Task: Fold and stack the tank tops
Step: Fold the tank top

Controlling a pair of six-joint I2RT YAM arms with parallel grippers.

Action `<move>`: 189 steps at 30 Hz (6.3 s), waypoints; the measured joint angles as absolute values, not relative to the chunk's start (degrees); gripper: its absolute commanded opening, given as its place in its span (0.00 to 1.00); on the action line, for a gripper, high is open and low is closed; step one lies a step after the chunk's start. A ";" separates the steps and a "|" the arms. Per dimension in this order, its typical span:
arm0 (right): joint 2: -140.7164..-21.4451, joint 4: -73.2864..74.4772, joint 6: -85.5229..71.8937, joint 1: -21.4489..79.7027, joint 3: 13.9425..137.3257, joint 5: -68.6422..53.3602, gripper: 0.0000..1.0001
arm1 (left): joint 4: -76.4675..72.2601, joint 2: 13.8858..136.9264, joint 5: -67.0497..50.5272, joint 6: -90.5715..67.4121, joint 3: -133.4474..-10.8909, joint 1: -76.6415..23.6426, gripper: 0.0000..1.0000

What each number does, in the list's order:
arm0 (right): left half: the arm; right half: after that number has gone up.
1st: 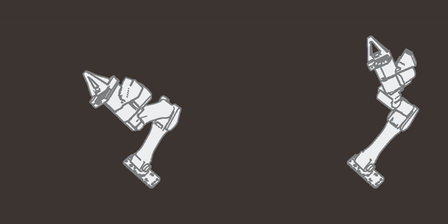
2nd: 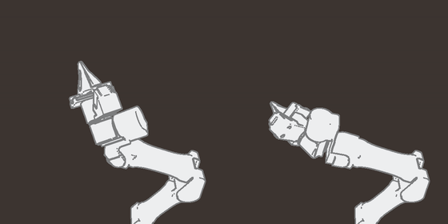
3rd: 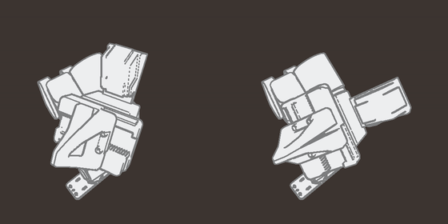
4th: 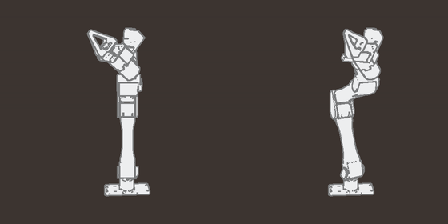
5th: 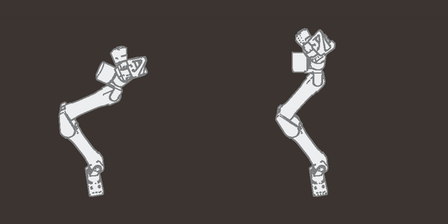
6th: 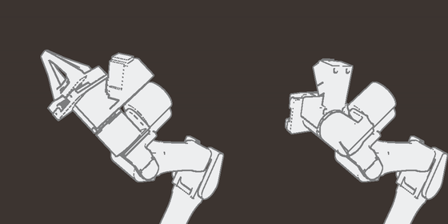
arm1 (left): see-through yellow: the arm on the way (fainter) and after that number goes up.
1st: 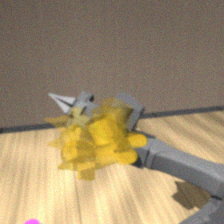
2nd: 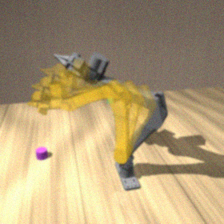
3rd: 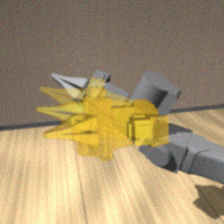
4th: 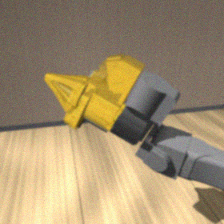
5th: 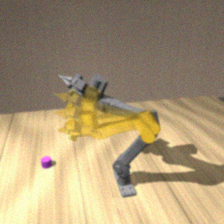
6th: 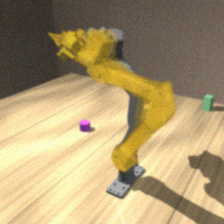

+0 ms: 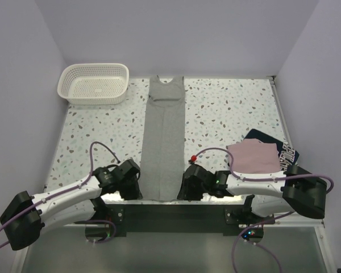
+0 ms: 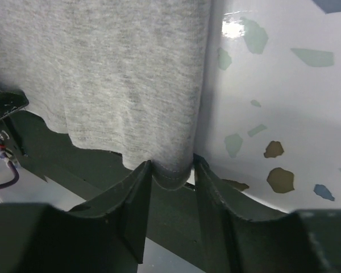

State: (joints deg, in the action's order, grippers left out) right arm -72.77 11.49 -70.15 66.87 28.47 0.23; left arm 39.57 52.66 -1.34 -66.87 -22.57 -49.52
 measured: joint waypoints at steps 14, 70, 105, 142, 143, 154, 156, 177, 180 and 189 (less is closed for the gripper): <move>-74.72 14.33 -70.15 69.93 30.13 1.69 0.01 | 37.36 50.96 -5.65 -65.67 -20.53 -49.54 0.00; -98.85 29.15 -39.05 43.62 77.49 17.52 0.01 | 25.96 90.19 6.17 -45.19 -64.79 -28.91 0.00; -119.33 25.80 -33.26 30.24 96.62 11.29 0.63 | 11.18 107.15 -2.55 -41.69 -77.10 -15.49 0.43; -104.66 18.41 -36.99 40.95 63.99 15.62 0.61 | 1.76 83.74 -0.03 -59.88 -33.76 -34.09 0.15; -102.69 18.41 -37.56 41.41 61.69 15.59 0.63 | 2.22 82.59 -0.05 -60.36 -32.86 -35.18 0.15; -91.22 26.65 -39.48 41.93 56.05 16.91 0.62 | 15.18 70.65 -1.19 -61.63 -29.28 -40.95 0.26; -88.77 28.23 -39.59 41.93 56.45 17.34 0.61 | 18.33 68.84 -1.06 -61.21 -30.41 -40.95 0.28; -67.94 31.99 -59.61 61.76 36.49 13.02 0.55 | 27.68 60.25 -3.44 -57.14 -26.46 -40.95 0.53; -68.99 31.29 -62.04 62.98 35.86 12.45 0.54 | 27.33 59.88 -4.21 -56.45 -26.46 -40.95 0.52; -66.41 30.83 -65.91 64.29 35.73 13.02 0.55 | 27.38 57.04 -4.60 -55.88 -26.46 -40.95 0.56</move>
State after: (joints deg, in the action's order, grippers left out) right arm -66.41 30.83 -65.91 64.29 35.73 13.02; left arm 27.38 57.04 -4.60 -55.88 -26.46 -40.95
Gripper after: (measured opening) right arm 0.540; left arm 0.547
